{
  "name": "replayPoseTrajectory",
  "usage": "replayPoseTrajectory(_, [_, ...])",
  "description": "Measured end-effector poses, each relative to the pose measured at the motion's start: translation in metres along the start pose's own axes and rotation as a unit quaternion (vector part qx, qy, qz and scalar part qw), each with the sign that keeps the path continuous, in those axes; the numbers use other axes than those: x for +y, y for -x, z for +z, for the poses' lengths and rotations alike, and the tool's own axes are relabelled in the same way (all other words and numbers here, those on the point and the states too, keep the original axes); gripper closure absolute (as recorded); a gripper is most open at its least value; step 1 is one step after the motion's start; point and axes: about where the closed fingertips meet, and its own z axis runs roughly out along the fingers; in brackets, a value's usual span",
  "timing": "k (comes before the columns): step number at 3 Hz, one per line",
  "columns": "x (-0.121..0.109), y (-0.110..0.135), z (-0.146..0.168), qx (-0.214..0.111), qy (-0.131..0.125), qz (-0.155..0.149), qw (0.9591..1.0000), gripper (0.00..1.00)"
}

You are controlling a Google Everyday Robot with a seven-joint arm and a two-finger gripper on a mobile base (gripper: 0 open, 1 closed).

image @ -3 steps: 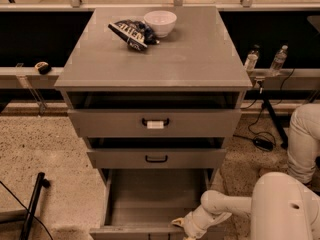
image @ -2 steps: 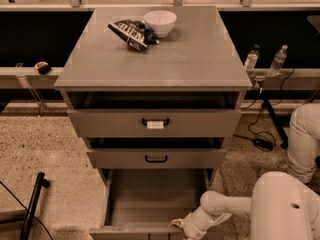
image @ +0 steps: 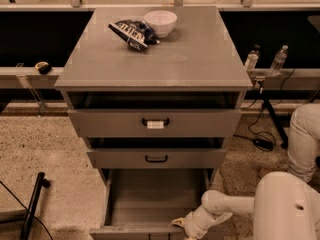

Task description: Open bottom drawer

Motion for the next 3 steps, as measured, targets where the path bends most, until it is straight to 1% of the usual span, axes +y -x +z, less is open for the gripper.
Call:
replayPoseTrajectory(1, [0.0,0.001,-0.002,0.0,-0.002,-0.002,1.0,0.01])
replayPoseTrajectory(2, [0.004,0.016,-0.037,-0.007,-0.042,-0.033,0.9986,0.0])
replayPoseTrajectory(3, [0.001,0.036,-0.09,-0.011,-0.095,-0.073,0.9927,0.0])
